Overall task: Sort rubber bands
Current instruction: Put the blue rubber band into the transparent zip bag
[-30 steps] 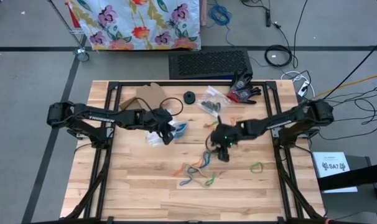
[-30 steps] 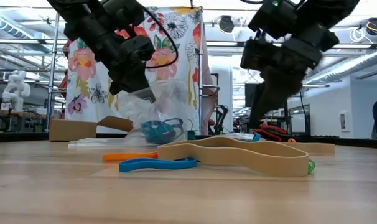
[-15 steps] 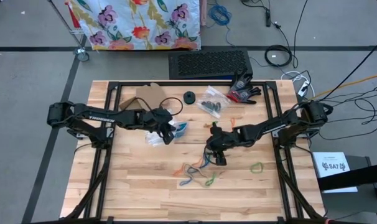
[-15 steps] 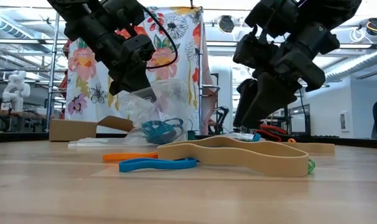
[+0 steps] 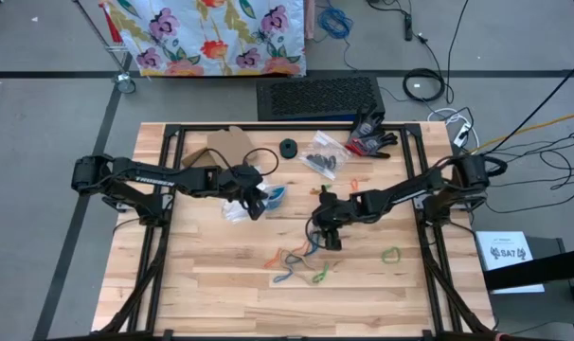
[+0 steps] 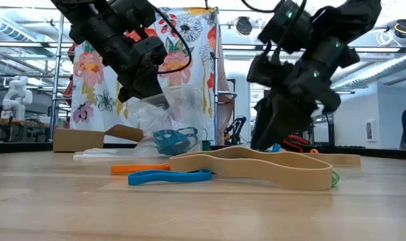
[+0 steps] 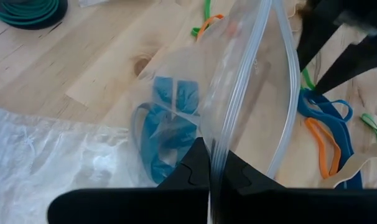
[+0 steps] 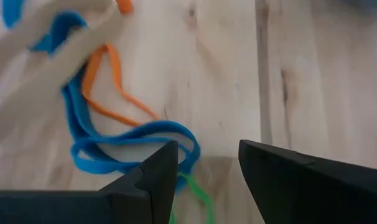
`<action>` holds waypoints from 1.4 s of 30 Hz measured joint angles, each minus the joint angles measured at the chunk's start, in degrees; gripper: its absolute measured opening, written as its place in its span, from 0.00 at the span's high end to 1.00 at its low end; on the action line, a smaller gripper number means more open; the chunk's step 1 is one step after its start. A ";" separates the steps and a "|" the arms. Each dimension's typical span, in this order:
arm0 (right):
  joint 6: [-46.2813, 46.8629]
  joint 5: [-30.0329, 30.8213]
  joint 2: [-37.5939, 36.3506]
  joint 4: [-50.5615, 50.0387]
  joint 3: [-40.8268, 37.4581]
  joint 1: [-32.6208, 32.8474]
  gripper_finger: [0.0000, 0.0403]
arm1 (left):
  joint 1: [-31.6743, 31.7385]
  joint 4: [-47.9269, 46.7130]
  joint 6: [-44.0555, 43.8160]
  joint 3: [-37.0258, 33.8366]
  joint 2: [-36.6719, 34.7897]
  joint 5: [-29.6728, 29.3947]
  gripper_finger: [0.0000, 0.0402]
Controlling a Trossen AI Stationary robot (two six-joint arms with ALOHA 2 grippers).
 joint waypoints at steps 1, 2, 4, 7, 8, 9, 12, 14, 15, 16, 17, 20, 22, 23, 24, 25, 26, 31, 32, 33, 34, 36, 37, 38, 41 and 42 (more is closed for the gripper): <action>0.00 0.00 0.85 0.19 -0.02 -0.04 0.59 | -0.02 0.12 0.01 -0.01 0.00 0.00 1.00; 0.27 -0.02 1.51 0.96 -0.04 -0.30 0.59 | -0.02 0.36 0.02 -0.01 0.02 0.00 1.00; 0.44 -0.07 2.24 1.63 0.00 -0.59 0.61 | -0.02 0.34 0.02 -0.01 0.00 0.00 1.00; 0.44 0.13 2.64 1.02 -0.05 -1.07 0.73 | 0.00 0.34 0.02 -0.01 0.02 0.00 1.00; 0.44 0.15 2.42 0.96 -0.09 -1.09 0.78 | 0.00 0.39 0.02 -0.01 0.01 0.00 1.00; 0.44 0.15 2.14 1.06 -0.09 -1.11 0.86 | -0.01 0.35 0.02 -0.01 0.00 -0.02 1.00; 0.45 -0.09 0.39 1.18 -0.09 -1.11 0.97 | -0.02 0.35 0.03 -0.01 0.00 -0.02 1.00; 0.95 -0.11 -1.17 0.90 -0.09 -1.11 0.97 | 0.00 0.35 0.04 -0.01 0.00 -0.02 1.00; 1.12 -0.13 -2.22 0.91 -0.09 -1.09 0.98 | -0.02 0.37 0.04 -0.01 0.00 -0.02 1.00; 1.16 -0.13 -3.34 0.67 -0.09 -1.07 0.99 | -0.02 0.33 0.04 -0.01 0.01 -0.02 1.00; 1.16 -0.13 -4.51 0.61 -0.09 -1.07 0.99 | 0.00 0.33 0.04 -0.01 0.02 -0.03 1.00; 1.11 -0.13 -8.03 0.73 -0.09 -1.07 0.99 | -0.02 0.37 0.04 -0.01 0.01 -0.04 1.00; 0.92 -0.02 -10.53 1.23 -0.01 -1.13 0.99 | 0.00 0.35 0.04 -0.01 0.00 -0.04 1.00; 0.52 0.23 -11.74 0.97 0.34 -1.13 1.00 | 0.00 0.41 0.04 -0.01 0.02 -0.04 1.00; 0.21 0.95 -12.78 0.71 0.89 -1.13 1.00 | -0.02 0.35 0.04 -0.01 0.00 -0.06 1.00; 0.13 1.80 -13.69 0.71 1.52 -1.11 1.00 | 0.00 0.36 0.04 -0.01 0.02 -0.07 1.00; 0.03 2.70 -14.49 0.70 2.40 -1.13 1.00 | 0.00 0.39 0.04 -0.01 0.02 -0.07 1.00; -5.58 3.83 -16.13 0.76 8.61 -1.86 1.00 | 0.15 1.09 -0.41 -0.01 0.02 -0.37 1.00; -6.91 4.74 -16.07 0.54 10.10 -1.96 1.00 | 0.36 1.15 -1.45 -0.01 0.02 -0.35 1.00; -8.48 5.72 -15.83 0.65 11.77 -2.23 1.00 | 0.59 1.24 -2.59 -0.01 0.02 -0.37 1.00; -10.37 6.70 -15.63 0.84 13.32 -2.47 1.00 | 0.82 1.22 -3.32 -0.01 0.02 -0.37 1.00; -14.24 8.14 -15.03 0.86 16.25 -3.18 1.00 | 1.27 1.10 -4.48 -0.01 0.02 -0.34 1.00; -16.11 8.88 -14.59 0.86 17.55 -3.59 1.00 | 1.43 0.95 -4.55 -0.01 0.02 -0.29 1.00; -17.82 9.59 -14.03 0.76 18.84 -4.13 1.00 | 1.58 0.92 -4.56 -0.01 0.02 -0.04 1.00; -21.05 10.37 -11.91 1.35 22.25 -6.22 1.00 | 1.57 0.92 -4.57 -0.01 0.05 0.77 1.00; -21.70 10.36 -10.87 1.44 23.34 -7.07 1.00 | 1.57 0.94 -4.57 -0.01 0.34 0.80 1.00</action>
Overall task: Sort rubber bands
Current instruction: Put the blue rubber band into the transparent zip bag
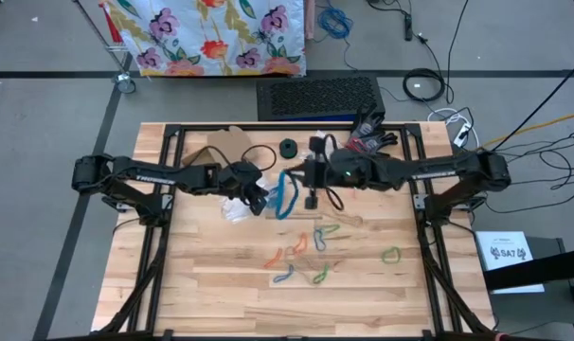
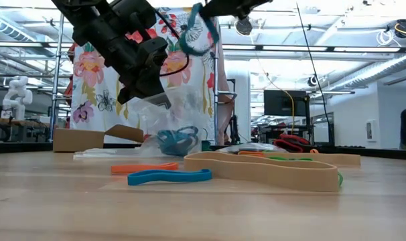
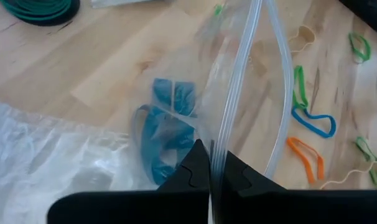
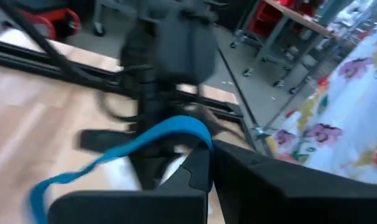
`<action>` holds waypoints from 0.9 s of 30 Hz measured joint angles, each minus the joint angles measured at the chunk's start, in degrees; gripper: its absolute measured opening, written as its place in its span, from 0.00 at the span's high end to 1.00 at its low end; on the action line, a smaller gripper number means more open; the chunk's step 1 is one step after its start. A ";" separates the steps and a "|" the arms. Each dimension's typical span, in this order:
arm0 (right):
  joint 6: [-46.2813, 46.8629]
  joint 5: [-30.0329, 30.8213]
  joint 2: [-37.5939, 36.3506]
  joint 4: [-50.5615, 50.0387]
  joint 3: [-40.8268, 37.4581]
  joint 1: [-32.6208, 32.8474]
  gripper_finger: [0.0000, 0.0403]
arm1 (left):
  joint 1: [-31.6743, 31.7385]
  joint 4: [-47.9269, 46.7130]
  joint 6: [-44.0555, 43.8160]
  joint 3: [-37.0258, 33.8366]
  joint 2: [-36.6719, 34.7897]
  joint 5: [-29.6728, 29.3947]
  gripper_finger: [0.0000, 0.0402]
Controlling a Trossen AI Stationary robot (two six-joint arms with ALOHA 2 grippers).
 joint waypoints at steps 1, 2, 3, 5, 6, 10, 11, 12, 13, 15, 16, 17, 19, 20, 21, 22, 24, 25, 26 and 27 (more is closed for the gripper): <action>-0.61 -0.02 1.12 0.07 0.91 -0.70 1.00 | 0.00 0.04 0.00 0.00 0.32 0.05 1.00; -1.18 -0.05 2.36 -0.08 1.67 -1.43 1.00 | -0.02 0.04 0.00 0.00 0.71 0.11 1.00; -1.86 -0.17 3.66 -0.34 2.47 -2.06 1.00 | -0.04 0.10 0.00 0.00 1.24 0.22 1.00; -3.34 -0.25 6.08 -0.41 4.18 -3.04 1.00 | 0.00 0.69 0.00 0.00 2.58 0.42 1.00; -4.05 -0.32 7.07 -0.26 5.09 -3.30 1.00 | 0.00 1.03 -0.01 0.00 3.35 0.83 1.00; -5.93 -1.96 10.69 0.21 8.64 -3.55 1.00 | 0.32 3.00 -0.06 0.00 5.74 2.73 1.00; -6.35 -1.99 11.40 0.09 9.27 -3.55 1.00 | 0.56 3.49 -0.29 0.00 6.12 3.19 1.00; -6.48 -2.04 11.95 0.18 9.75 -3.55 1.00 | 0.84 3.53 -0.75 0.00 6.28 3.58 1.00; -6.43 -2.06 12.33 0.27 9.88 -3.51 1.00 | 1.10 3.83 -1.28 -0.01 6.29 3.66 1.00; -6.16 -2.04 12.92 -0.40 9.88 -3.29 1.00 | 1.54 4.97 -1.40 -0.02 5.97 3.66 1.00; -6.14 -1.87 13.43 -1.05 9.88 -3.24 1.00 | 1.67 4.55 -1.41 -0.02 5.50 3.66 1.00; -5.94 -1.69 13.86 -1.38 9.88 -3.14 1.00 | 1.89 4.67 -1.42 -0.02 5.19 3.66 1.00; -5.15 -1.52 14.62 -2.15 9.88 -2.84 1.00 | 2.11 4.52 -1.37 -0.05 4.33 3.66 1.00; -5.07 -1.46 14.90 -2.44 9.95 -2.60 1.00 | 2.20 4.64 -1.29 -0.07 3.94 3.97 1.00; -5.15 -1.42 15.22 -3.03 10.04 -2.44 1.00 | 2.23 4.70 -1.29 -0.07 3.57 4.60 1.00; -5.35 -1.08 15.58 -4.04 10.05 -2.23 1.00 | 2.23 4.82 -1.29 -0.07 3.23 5.44 1.00; -5.78 1.69 16.50 -5.28 9.93 -1.85 1.00 | 2.23 5.19 -1.05 -0.05 2.69 7.17 1.00; -5.88 3.81 16.66 -6.52 9.74 -1.67 1.00 | 2.21 5.60 -1.02 -0.02 2.60 7.81 1.00; -5.92 5.20 16.66 -7.35 9.68 -1.61 1.00 | 2.21 5.42 -1.02 -0.02 2.52 8.11 1.00; -5.93 6.02 16.56 -7.52 9.76 -1.62 1.00 | 2.21 5.22 -1.03 -0.02 2.52 8.14 1.00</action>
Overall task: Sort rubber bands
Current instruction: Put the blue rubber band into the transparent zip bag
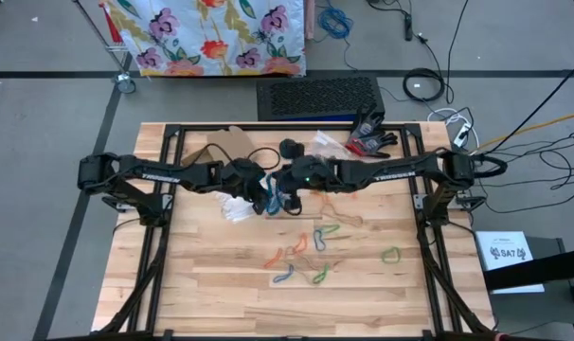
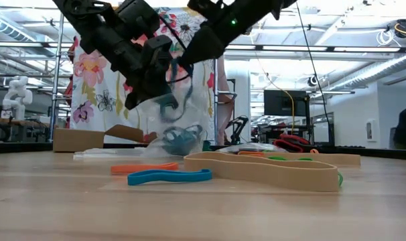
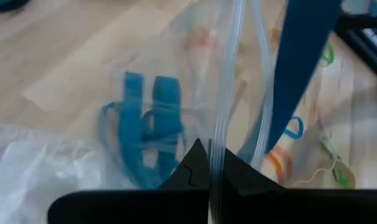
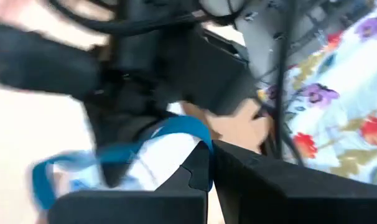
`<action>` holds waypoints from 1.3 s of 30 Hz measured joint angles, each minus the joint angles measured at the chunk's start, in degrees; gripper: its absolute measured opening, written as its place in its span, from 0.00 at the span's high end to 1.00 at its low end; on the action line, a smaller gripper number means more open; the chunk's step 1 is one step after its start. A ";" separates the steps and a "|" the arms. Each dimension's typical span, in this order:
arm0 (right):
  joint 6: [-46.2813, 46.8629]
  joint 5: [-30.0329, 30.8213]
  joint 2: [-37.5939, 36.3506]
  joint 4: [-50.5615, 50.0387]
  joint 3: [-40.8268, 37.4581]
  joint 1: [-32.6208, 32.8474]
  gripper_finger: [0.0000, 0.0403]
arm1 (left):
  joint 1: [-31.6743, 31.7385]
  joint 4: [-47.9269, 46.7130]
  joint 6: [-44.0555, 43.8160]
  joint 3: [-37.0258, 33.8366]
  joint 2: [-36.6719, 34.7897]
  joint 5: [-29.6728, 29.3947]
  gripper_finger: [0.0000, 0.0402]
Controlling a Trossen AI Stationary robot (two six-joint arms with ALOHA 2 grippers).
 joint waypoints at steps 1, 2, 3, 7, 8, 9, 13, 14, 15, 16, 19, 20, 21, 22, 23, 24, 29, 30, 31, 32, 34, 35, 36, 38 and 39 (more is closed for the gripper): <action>0.03 0.93 -0.20 -0.72 0.13 -0.05 1.00 | 0.00 -0.04 0.00 0.00 0.00 0.00 1.00; 0.36 2.61 -0.33 -1.87 0.14 -0.05 1.00 | -0.02 -0.06 0.00 0.00 0.00 0.02 1.00; 0.62 4.58 -0.35 -3.01 0.14 -0.05 1.00 | -0.02 -0.04 0.02 0.00 0.00 0.04 1.00; -0.09 5.88 -0.44 -3.66 0.01 0.15 1.00 | 0.36 -0.78 0.11 0.00 0.00 0.02 1.00; -0.65 5.87 -0.74 -2.91 0.01 0.40 1.00 | 0.60 -0.79 0.11 0.00 0.00 0.00 1.00; -1.43 5.84 -1.22 -2.09 0.03 0.69 1.00 | 0.85 -0.84 0.08 0.00 0.00 0.00 1.00; -6.77 5.83 -2.42 1.55 0.03 1.98 1.00 | 1.92 -0.96 -0.34 0.00 0.00 0.48 1.00; -8.36 5.82 -2.62 2.90 0.03 2.35 1.00 | 2.28 -0.60 -0.42 0.00 0.00 1.23 1.00; -9.99 5.81 -2.77 4.25 0.04 2.74 1.00 | 2.69 -0.36 -0.46 0.00 0.00 2.26 1.00; -11.96 5.88 -2.83 5.78 0.05 3.08 1.00 | 3.16 -0.20 -0.49 0.00 0.00 3.49 1.00; -19.31 6.42 -2.85 8.71 0.08 3.70 1.00 | 4.58 1.85 -1.94 0.00 0.00 8.53 1.00; -21.24 6.96 -2.85 9.39 0.08 3.72 1.00 | 4.92 2.97 -1.99 0.02 0.00 10.21 1.00; -22.57 8.21 -2.85 10.31 0.08 3.75 1.00 | 5.19 3.67 -2.07 0.00 0.00 11.94 1.00; -23.73 10.04 -2.85 10.98 0.08 3.72 1.00 | 5.35 4.41 -2.52 0.00 -0.01 13.66 1.00; -24.91 12.14 -2.85 11.56 0.10 3.64 1.00 | 5.35 5.32 -3.09 0.00 0.00 15.02 1.00; -26.29 14.44 -2.85 12.03 0.10 3.60 1.00 | 5.36 5.89 -3.35 0.02 0.00 15.98 1.00; -34.20 19.40 -2.85 15.77 0.10 3.58 1.00 | 5.41 6.34 -3.47 0.02 -0.02 18.16 1.00; -35.20 19.38 -2.85 16.57 0.10 3.60 1.00 | 5.54 6.30 -3.57 0.02 -0.02 18.33 1.00; -36.02 19.35 -2.85 17.61 0.10 3.60 1.00 | 5.61 6.29 -4.01 0.02 -0.02 18.54 1.00; -36.68 19.36 -2.85 18.64 0.10 3.64 1.00 | 5.70 6.35 -4.56 0.02 -0.02 18.58 1.00; -37.31 19.40 -2.86 20.20 0.10 3.60 1.00 | 5.77 6.28 -4.87 0.02 -0.02 18.56 1.00; -37.47 19.41 -2.87 20.21 0.10 3.60 1.00 | 5.77 6.23 -4.90 0.02 -0.02 18.56 1.00; -37.44 19.41 -2.86 19.98 0.10 3.58 1.00 | 5.77 6.28 -4.90 0.02 -0.02 18.56 1.00; -35.94 19.42 -2.85 18.29 0.10 3.57 1.00 | 5.77 6.25 -4.90 0.02 -0.02 18.56 1.00; -34.78 19.40 -2.87 16.67 0.10 3.58 1.00 | 5.77 6.28 -4.90 0.02 -0.02 18.56 1.00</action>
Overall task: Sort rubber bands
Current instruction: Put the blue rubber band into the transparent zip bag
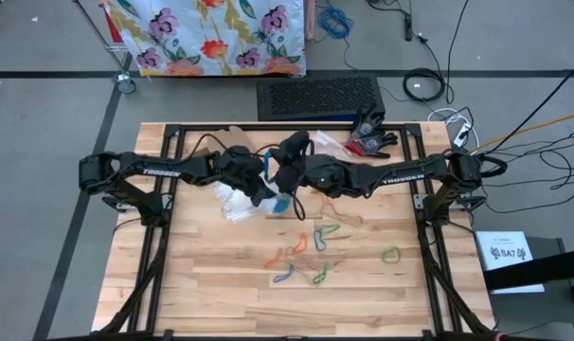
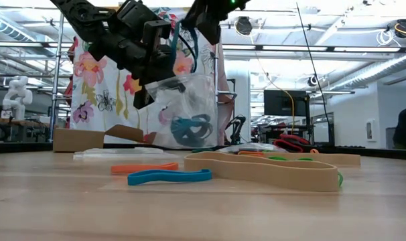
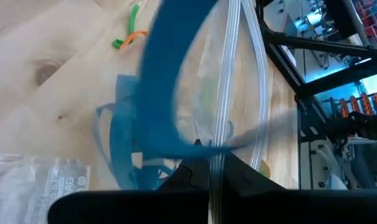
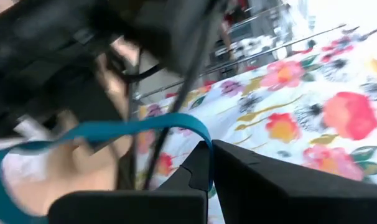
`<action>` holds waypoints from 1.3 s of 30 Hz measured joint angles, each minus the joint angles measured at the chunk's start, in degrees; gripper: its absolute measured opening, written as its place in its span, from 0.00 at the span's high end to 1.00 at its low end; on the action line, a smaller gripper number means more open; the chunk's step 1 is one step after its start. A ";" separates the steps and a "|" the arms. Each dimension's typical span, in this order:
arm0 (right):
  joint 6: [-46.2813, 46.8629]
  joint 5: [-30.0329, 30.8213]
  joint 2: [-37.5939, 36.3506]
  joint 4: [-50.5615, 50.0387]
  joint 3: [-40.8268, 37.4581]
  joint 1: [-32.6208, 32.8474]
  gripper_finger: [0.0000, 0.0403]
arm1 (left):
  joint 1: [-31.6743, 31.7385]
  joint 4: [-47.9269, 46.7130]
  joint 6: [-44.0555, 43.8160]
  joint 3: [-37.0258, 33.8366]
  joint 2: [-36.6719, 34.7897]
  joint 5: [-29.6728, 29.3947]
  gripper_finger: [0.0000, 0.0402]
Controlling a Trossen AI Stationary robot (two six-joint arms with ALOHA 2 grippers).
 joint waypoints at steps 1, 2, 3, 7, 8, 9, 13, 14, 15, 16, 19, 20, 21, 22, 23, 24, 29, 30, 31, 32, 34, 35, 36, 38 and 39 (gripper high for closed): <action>1.21 0.00 0.00 -2.53 0.02 0.00 1.00 | 0.00 0.01 0.00 0.00 0.00 0.00 1.00; 2.57 -0.09 0.00 -5.47 0.02 0.00 1.00 | 0.00 0.03 0.00 0.00 0.00 0.00 1.00; 4.38 -0.29 0.02 -8.41 0.02 0.00 1.00 | 0.00 0.00 0.00 0.00 0.00 -0.02 1.00; 10.87 -0.30 0.02 -16.45 0.00 0.02 1.00 | 0.10 0.00 0.02 0.00 0.00 -1.19 1.00; 11.08 -0.07 0.02 -16.96 0.00 0.02 1.00 | 0.19 -0.05 0.04 0.00 0.00 -1.94 1.00; 10.98 0.60 0.04 -16.64 -0.01 0.02 1.00 | 0.33 -0.08 0.04 0.00 0.00 -2.30 1.00; 6.00 5.60 0.04 -9.20 -0.02 0.39 1.00 | 0.66 -1.12 0.07 0.02 0.00 -3.76 1.00; 4.49 6.11 0.04 -7.10 -0.02 0.39 1.00 | 0.66 -1.83 0.05 0.02 0.00 -4.46 1.00; 3.08 6.16 0.04 -5.21 -0.02 0.37 1.00 | 0.66 -2.67 0.06 0.02 0.00 -5.18 1.00; 1.97 6.18 0.04 -3.48 -0.02 0.37 1.00 | 0.66 -3.28 0.07 0.02 0.00 -5.52 1.00; -0.12 6.08 0.02 0.12 -0.01 0.39 1.00 | 0.66 -3.93 0.17 0.02 0.00 -6.11 1.00; -0.22 6.03 0.02 0.82 0.00 0.38 1.00 | 0.66 -3.95 0.22 0.02 0.00 -6.14 1.00; -0.22 5.88 0.02 1.00 0.00 0.39 1.00 | 0.66 -4.02 0.21 0.02 0.00 -6.16 1.00; -0.22 5.78 0.02 1.06 0.00 0.39 1.00 | 0.66 -4.02 0.22 0.02 0.00 -6.22 1.00; -0.22 5.72 0.02 1.09 0.00 0.39 1.00 | 0.66 -4.02 0.26 0.02 0.00 -6.54 1.00; -0.20 5.68 0.02 1.07 0.00 0.39 1.00 | 0.66 -4.04 0.39 0.02 0.00 -6.79 1.00; 0.71 4.81 0.02 0.98 0.00 0.87 1.00 | 0.66 -4.02 0.37 0.02 0.00 -8.14 1.00; 0.77 4.48 0.02 1.00 0.00 1.01 1.00 | 0.66 -3.99 0.25 0.02 0.00 -8.17 1.00; 0.79 4.47 0.02 0.95 0.00 1.14 1.00 | 0.66 -3.93 0.15 0.02 0.00 -8.15 1.00; 0.89 4.41 0.02 0.73 0.00 1.14 1.00 | 0.66 -3.91 0.13 0.02 0.00 -8.15 1.00; 1.81 4.30 0.02 -0.46 0.00 1.20 1.00 | 0.57 -3.70 0.11 0.02 0.00 -7.79 1.00; 2.61 4.22 0.02 -1.31 0.00 1.18 1.00 | 0.57 -3.36 0.09 0.02 0.00 -7.18 1.00; 3.60 4.21 0.03 -2.12 0.00 1.15 1.00 | 0.48 -3.01 0.05 0.02 0.00 -6.57 1.00; 5.59 4.20 0.02 -3.89 0.00 1.14 1.00 | 0.44 -2.82 0.03 0.02 0.00 -5.97 1.00; 6.65 4.16 0.02 -5.11 0.00 1.13 1.00 | 0.42 -2.82 -0.01 0.02 0.00 -5.91 1.00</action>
